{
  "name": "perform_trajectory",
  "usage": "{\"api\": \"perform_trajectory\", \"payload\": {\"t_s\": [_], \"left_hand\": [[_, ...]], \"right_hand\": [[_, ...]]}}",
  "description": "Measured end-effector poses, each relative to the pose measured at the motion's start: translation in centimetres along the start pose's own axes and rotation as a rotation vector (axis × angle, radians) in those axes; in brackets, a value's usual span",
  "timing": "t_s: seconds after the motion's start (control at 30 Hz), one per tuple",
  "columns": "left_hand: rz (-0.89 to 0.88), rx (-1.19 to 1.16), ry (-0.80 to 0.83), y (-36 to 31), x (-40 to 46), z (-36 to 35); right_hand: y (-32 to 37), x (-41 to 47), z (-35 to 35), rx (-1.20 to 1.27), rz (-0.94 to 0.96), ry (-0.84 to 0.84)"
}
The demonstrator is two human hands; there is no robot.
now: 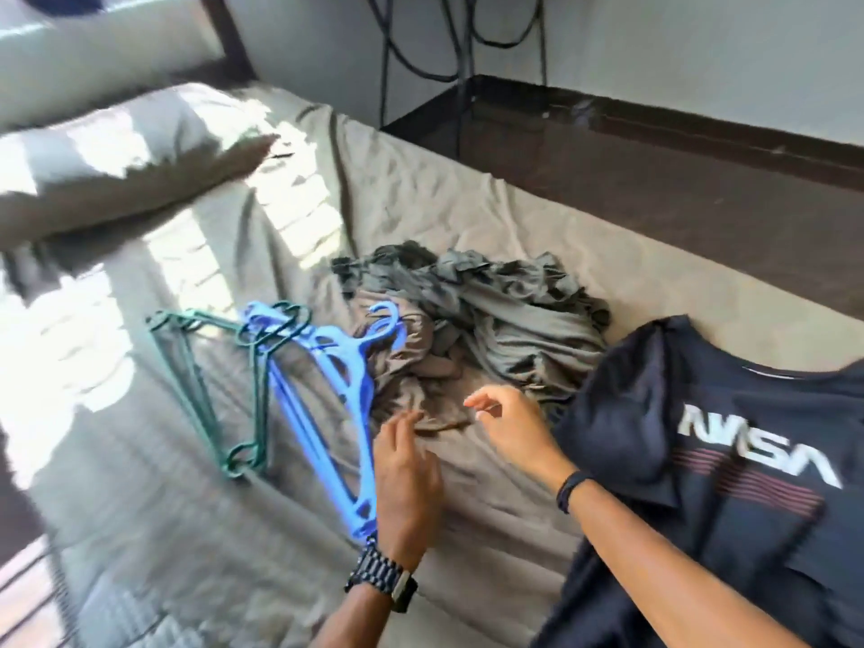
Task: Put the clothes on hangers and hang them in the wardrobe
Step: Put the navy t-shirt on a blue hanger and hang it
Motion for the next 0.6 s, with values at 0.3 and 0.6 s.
{"api": "perform_trajectory", "payload": {"t_s": [0.3, 0.6], "left_hand": [[0.070, 0.140, 0.014, 2.7, -4.1, -2.3], [0.008, 0.050, -0.038, 3.0, -4.6, -2.7]], "right_hand": [[6.2, 1.4, -7.2, -0.114, 0.138, 0.175], [8.0, 1.7, -11.7, -0.344, 0.136, 0.282]]}}
Point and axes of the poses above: each hand's wrist, its own x-axis towards the middle knuckle, its own z-axis out of the back of the hand, y = z × x, the point moved 2 cm from there along x, towards the middle knuckle, and after that the axes turned 15 degrees about -y, right-handed, at the moved point
